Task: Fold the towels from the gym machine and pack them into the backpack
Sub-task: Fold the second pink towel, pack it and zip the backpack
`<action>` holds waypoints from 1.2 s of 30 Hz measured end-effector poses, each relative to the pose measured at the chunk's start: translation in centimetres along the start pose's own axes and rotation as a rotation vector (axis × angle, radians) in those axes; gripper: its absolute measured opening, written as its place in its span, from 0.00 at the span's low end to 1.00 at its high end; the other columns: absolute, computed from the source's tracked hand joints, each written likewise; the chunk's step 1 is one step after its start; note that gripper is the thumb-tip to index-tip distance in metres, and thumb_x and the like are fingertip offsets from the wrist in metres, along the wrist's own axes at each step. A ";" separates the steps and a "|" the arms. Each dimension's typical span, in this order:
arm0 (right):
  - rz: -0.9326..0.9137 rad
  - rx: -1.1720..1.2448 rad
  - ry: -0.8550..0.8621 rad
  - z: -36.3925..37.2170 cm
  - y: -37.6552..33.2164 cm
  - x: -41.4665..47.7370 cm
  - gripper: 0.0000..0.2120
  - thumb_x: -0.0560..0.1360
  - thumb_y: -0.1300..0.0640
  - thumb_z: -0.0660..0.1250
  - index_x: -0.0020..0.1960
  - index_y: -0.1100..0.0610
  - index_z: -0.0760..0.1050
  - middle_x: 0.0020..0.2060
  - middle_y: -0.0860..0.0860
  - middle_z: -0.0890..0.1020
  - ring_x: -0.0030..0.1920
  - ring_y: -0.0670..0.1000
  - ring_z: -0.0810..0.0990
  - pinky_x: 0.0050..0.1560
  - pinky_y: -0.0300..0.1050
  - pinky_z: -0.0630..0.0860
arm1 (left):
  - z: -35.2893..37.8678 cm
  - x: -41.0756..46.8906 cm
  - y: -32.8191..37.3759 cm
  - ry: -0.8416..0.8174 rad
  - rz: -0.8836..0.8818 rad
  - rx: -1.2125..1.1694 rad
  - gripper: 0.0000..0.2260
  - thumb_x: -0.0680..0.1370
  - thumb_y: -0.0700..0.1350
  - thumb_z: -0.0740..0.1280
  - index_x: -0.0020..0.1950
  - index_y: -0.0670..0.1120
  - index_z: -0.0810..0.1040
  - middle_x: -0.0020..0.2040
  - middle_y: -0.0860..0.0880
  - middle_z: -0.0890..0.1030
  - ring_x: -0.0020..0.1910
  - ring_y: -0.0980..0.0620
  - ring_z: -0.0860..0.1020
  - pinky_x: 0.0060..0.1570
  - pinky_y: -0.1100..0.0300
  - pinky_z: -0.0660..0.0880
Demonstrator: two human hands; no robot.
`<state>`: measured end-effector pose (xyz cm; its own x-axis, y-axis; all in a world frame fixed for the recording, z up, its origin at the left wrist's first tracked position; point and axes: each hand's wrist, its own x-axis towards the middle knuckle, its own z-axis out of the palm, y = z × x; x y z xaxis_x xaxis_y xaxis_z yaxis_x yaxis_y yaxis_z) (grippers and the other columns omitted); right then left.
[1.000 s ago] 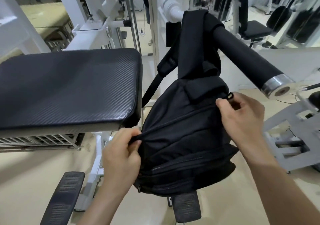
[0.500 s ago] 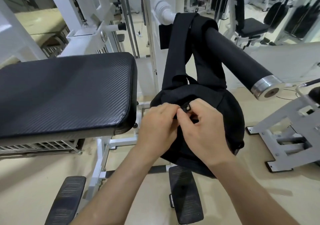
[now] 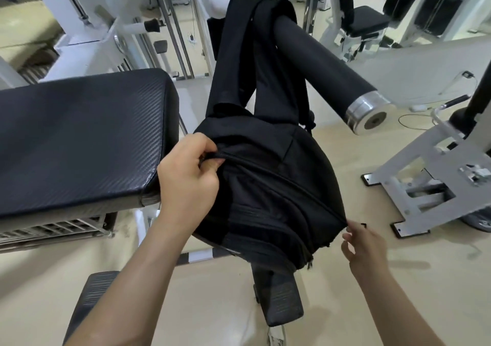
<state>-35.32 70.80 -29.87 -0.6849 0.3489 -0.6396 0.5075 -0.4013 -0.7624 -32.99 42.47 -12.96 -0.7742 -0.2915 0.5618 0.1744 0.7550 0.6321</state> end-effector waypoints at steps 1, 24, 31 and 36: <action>0.013 0.013 -0.008 0.5 0.3 0.1 0.10 0.73 0.62 0.69 0.36 0.55 0.70 0.35 0.51 0.75 0.34 0.48 0.73 0.35 0.41 0.68 | -0.1 0.0 0.1 0.001 0.008 -0.001 0.06 0.68 0.31 0.69 0.39 0.40 0.76 0.36 0.49 0.77 0.37 0.47 0.75 0.40 0.48 0.74; -0.761 -0.735 -0.478 8.4 -1.2 -4.0 0.08 0.80 0.52 0.62 0.55 0.50 0.79 0.44 0.40 0.81 0.48 0.41 0.78 0.47 0.37 0.72 | 3.8 1.4 -2.4 -0.272 -0.019 0.578 0.06 0.77 0.34 0.58 0.48 0.43 0.64 0.45 0.42 0.73 0.37 0.37 0.74 0.35 0.51 0.63; -0.842 -0.914 -0.391 9.6 -0.2 -4.4 0.12 0.81 0.50 0.58 0.57 0.55 0.77 0.47 0.47 0.82 0.49 0.47 0.80 0.48 0.38 0.74 | 6.0 -0.5 -2.7 -0.461 -0.144 0.273 0.14 0.77 0.42 0.60 0.62 0.42 0.66 0.61 0.45 0.71 0.50 0.42 0.75 0.43 0.52 0.69; -0.749 -1.019 -0.433 9.7 -0.2 -5.2 0.20 0.81 0.54 0.59 0.72 0.52 0.67 0.61 0.49 0.79 0.60 0.51 0.78 0.61 0.47 0.76 | 5.0 -2.2 -3.9 -0.597 -0.238 0.190 0.24 0.76 0.45 0.60 0.73 0.52 0.62 0.68 0.50 0.72 0.63 0.48 0.74 0.59 0.48 0.74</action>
<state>-36.95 60.82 -25.45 -0.9813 -0.1650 -0.0995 -0.0299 0.6408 -0.7671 -35.03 43.14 -19.31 -0.9916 -0.1293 -0.0072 -0.1106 0.8163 0.5670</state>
